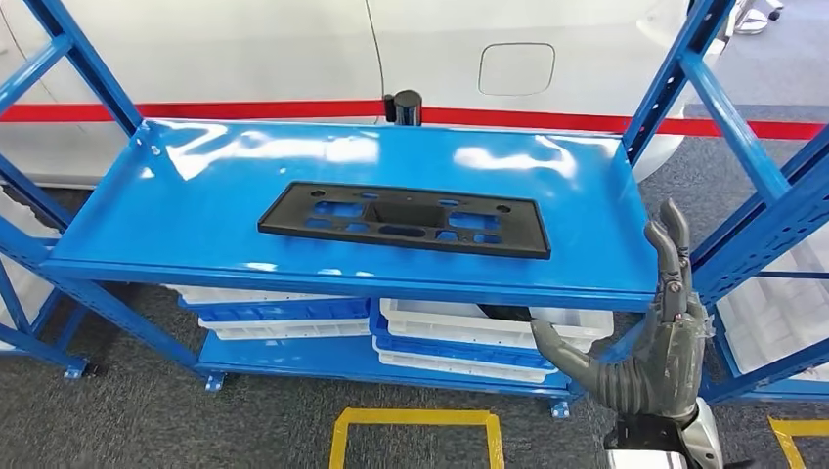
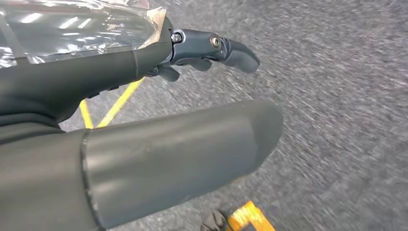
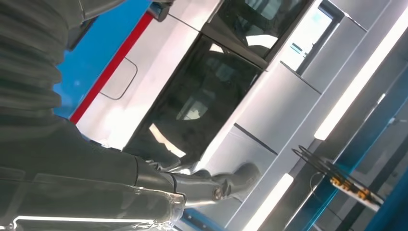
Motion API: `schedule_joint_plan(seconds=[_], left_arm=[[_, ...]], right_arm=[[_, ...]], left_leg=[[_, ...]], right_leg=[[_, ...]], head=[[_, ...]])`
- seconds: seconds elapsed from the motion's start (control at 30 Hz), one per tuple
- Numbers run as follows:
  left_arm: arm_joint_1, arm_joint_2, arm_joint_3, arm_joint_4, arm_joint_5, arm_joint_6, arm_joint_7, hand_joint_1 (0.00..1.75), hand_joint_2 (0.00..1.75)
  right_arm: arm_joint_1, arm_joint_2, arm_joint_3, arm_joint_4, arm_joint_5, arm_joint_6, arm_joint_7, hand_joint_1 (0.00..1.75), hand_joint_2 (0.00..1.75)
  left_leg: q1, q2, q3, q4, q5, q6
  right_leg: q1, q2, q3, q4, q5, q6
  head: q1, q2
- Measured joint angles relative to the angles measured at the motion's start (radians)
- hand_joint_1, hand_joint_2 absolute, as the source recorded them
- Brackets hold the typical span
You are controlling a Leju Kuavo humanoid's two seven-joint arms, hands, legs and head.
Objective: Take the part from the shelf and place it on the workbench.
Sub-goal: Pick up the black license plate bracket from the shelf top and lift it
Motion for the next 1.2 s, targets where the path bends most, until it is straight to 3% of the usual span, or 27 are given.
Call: schedule_joint_plan(seconds=[0.1,0.13,0.2,0.23,0.27,0.3,0.37,0.43,0.5,0.57,0.93,1.07,1.13,1.2], left_arm=[[-0.001,0.000,0.000,0.000,-0.003,0.000,-0.001,0.00,0.00],[-0.002,-0.001,-0.001,0.000,-0.006,0.000,-0.002,0.00,0.00],[-0.003,0.000,-0.001,0.000,-0.011,0.000,-0.006,0.00,0.00],[-0.003,0.000,-0.001,0.000,-0.012,0.000,-0.007,0.00,0.00],[-0.003,0.001,-0.001,0.000,-0.012,0.000,-0.009,0.00,0.00],[-0.003,0.001,-0.001,0.001,-0.013,-0.002,-0.010,0.00,0.00],[-0.003,0.000,-0.001,0.001,-0.013,-0.008,-0.014,0.00,0.00],[-0.003,0.000,-0.001,0.001,-0.011,-0.012,-0.013,0.00,0.00],[-0.003,0.002,-0.001,0.002,-0.009,-0.012,-0.011,0.00,0.00],[-0.002,0.002,-0.001,0.003,-0.009,-0.012,-0.009,0.00,0.00],[-0.003,0.008,-0.001,0.004,-0.011,-0.012,0.010,0.00,0.00],[-0.003,0.010,0.000,0.004,-0.011,-0.012,0.020,0.00,0.00],[-0.004,0.010,0.000,0.004,-0.011,-0.013,0.023,0.00,0.00],[-0.004,0.010,0.000,0.005,-0.011,-0.013,0.023,0.00,0.00]], right_arm=[[-0.002,-0.001,0.000,-0.011,0.003,-0.001,-0.004,0.00,1.75],[-0.003,-0.001,0.001,-0.013,0.005,-0.001,-0.004,0.00,1.75],[-0.005,-0.003,0.001,-0.013,0.006,-0.002,-0.005,0.00,1.75],[-0.005,-0.005,0.001,-0.012,0.007,-0.002,-0.005,0.00,1.75],[-0.004,-0.006,0.001,-0.012,0.007,-0.003,-0.005,0.00,1.75],[-0.005,-0.008,0.001,-0.012,0.006,-0.003,-0.005,0.00,1.75],[-0.005,-0.012,0.001,-0.011,0.002,-0.005,-0.007,0.00,1.75],[-0.004,-0.015,0.001,-0.011,-0.001,-0.008,-0.010,0.00,1.75],[-0.004,-0.017,0.001,-0.011,-0.002,-0.010,-0.012,0.00,1.75],[-0.004,-0.018,0.001,-0.011,-0.002,-0.011,-0.014,0.00,1.75],[-0.016,-0.017,0.001,-0.009,-0.005,-0.019,-0.016,0.00,1.75],[-0.029,-0.018,0.001,-0.009,-0.006,-0.019,-0.015,0.00,1.75],[-0.033,-0.019,0.001,-0.008,-0.006,-0.020,-0.015,0.00,1.75],[-0.034,-0.022,0.001,-0.006,-0.006,-0.020,-0.014,0.00,1.75]], left_leg=[[0.006,0.000,0.018,-0.016,0.025,0.018],[0.007,0.000,0.025,-0.022,0.025,0.025],[0.004,-0.001,0.032,-0.026,0.020,0.035],[0.002,-0.002,0.034,-0.026,0.016,0.038],[0.000,-0.003,0.038,-0.026,0.013,0.039],[-0.001,-0.006,0.043,-0.026,0.009,0.040],[-0.003,-0.011,0.055,-0.026,0.000,0.038],[-0.009,-0.016,0.064,-0.023,-0.010,0.033],[-0.015,-0.018,0.066,-0.021,-0.017,0.035],[-0.014,-0.018,0.068,-0.024,-0.016,0.039],[-0.018,-0.018,0.070,-0.029,-0.016,0.035],[-0.018,-0.017,0.076,-0.042,-0.011,0.042],[-0.010,-0.015,0.088,-0.061,0.000,0.048],[-0.008,-0.012,0.093,-0.069,0.003,0.051]], right_leg=[[0.001,-0.001,-0.003,0.027,-0.028,0.008],[0.002,-0.002,-0.025,0.073,-0.049,0.006],[0.003,-0.002,-0.106,0.212,-0.096,0.001],[0.003,-0.002,-0.145,0.268,-0.108,0.002],[0.004,-0.002,-0.170,0.291,-0.103,0.007],[0.004,-0.002,-0.173,0.271,-0.079,0.015],[0.006,-0.003,-0.132,0.140,-0.003,0.026],[0.009,-0.002,-0.091,0.033,0.054,0.016],[0.011,-0.001,-0.079,0.010,0.070,0.004],[0.011,-0.001,-0.077,0.009,0.071,0.002],[0.008,-0.001,-0.078,0.009,0.070,0.000],[0.005,-0.001,-0.076,0.006,0.070,0.005],[0.008,-0.001,-0.096,0.050,0.047,0.005],[0.006,-0.002,-0.155,0.168,-0.004,-0.001]], head=[[-0.001,0.000],[0.000,0.000],[0.000,0.000],[0.000,0.000],[0.000,0.000],[0.000,0.000],[0.000,0.000],[0.000,0.000],[-0.002,0.000],[-0.002,0.000],[-0.002,0.000],[-0.002,0.000],[-0.001,0.000],[0.000,0.000]])
